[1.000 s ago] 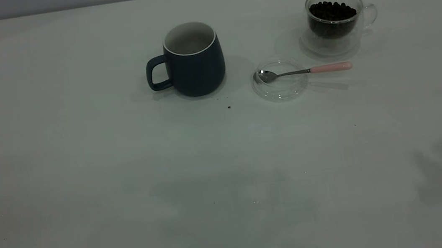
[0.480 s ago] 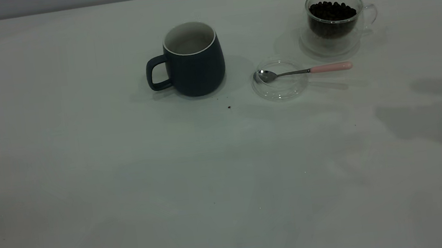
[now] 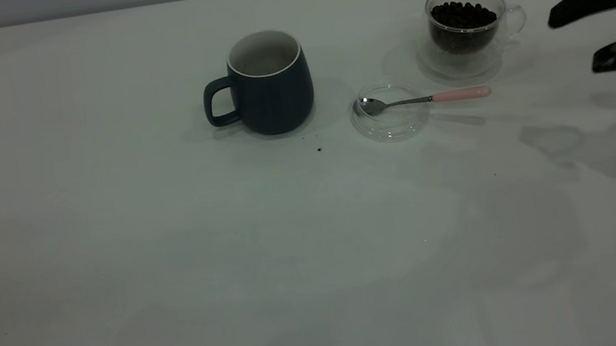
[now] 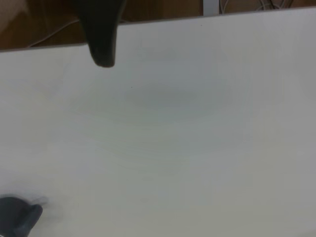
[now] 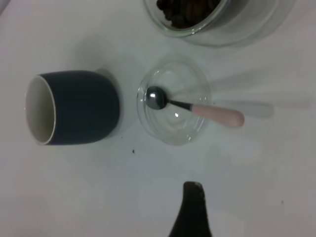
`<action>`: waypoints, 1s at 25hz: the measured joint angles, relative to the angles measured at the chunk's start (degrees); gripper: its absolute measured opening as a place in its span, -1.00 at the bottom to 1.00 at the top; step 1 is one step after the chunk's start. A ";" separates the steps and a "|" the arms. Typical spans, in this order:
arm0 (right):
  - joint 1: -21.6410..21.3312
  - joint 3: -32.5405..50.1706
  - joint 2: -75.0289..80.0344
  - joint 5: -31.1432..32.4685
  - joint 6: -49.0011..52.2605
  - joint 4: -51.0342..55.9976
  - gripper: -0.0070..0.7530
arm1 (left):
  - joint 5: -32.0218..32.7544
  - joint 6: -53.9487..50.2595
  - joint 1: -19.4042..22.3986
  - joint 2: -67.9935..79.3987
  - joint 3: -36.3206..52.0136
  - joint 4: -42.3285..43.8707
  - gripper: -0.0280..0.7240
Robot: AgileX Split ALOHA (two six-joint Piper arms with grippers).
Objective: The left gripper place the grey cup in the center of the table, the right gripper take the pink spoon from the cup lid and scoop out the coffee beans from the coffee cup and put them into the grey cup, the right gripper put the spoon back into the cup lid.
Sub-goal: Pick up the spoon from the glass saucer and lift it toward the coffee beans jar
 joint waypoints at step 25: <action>8.25 -23.06 25.50 6.85 -0.65 0.72 0.84 | 0.00 -0.11 0.00 0.00 0.00 0.00 0.58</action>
